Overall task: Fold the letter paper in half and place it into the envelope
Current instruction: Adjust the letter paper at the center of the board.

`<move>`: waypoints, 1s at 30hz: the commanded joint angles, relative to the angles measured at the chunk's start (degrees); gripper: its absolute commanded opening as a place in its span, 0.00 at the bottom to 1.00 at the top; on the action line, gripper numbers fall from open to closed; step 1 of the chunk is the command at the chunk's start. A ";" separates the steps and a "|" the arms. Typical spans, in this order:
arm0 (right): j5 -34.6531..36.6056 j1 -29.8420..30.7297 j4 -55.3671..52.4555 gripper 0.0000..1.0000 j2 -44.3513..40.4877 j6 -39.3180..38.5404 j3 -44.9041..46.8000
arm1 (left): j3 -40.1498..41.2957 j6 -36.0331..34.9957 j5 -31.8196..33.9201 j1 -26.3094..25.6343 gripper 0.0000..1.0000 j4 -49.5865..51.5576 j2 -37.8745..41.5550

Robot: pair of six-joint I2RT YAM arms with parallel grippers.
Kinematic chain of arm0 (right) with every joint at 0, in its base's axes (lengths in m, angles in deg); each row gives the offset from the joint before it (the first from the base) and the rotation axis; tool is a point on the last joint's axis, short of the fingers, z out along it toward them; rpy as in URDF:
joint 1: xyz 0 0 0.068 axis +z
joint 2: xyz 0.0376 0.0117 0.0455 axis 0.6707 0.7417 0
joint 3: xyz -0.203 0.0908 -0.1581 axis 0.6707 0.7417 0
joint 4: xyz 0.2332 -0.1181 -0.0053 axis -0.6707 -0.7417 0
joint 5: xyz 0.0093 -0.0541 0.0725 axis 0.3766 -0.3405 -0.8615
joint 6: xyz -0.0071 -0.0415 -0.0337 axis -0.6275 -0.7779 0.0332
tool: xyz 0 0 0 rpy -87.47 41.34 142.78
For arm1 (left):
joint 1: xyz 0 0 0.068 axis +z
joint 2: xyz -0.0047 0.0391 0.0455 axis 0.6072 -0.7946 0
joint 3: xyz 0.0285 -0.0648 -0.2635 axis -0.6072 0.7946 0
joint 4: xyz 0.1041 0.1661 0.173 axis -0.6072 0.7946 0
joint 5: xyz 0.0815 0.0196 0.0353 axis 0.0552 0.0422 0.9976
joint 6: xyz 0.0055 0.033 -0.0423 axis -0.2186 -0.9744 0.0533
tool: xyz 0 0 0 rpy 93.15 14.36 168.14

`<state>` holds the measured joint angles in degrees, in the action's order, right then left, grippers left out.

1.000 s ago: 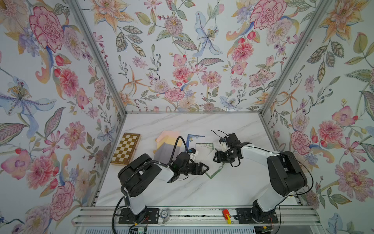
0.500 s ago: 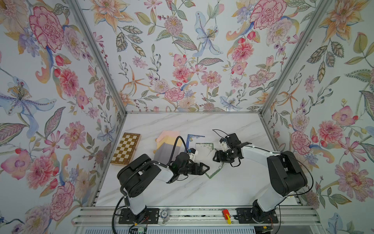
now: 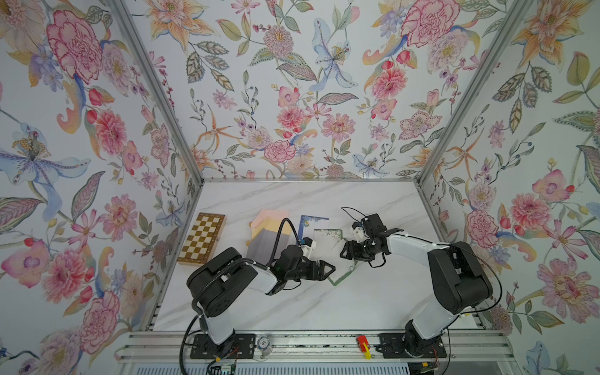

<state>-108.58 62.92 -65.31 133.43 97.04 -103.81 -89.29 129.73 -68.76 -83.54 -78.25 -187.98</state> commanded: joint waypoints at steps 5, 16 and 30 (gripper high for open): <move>0.72 0.16 -6.22 0.66 3.99 2.06 4.23 | 2.46 2.00 3.11 -0.43 0.89 -0.95 1.11; 0.44 0.08 -5.94 0.66 3.91 2.50 4.95 | 2.60 3.28 5.19 -0.43 0.66 -0.32 0.44; 0.16 0.11 -5.86 0.66 3.82 2.69 4.95 | 2.61 2.86 5.84 -0.26 0.47 1.13 1.77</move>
<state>-110.94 62.66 -63.41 133.36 98.49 -102.89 -87.43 132.94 -63.47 -83.54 -78.49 -187.72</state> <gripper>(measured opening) 0.654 0.477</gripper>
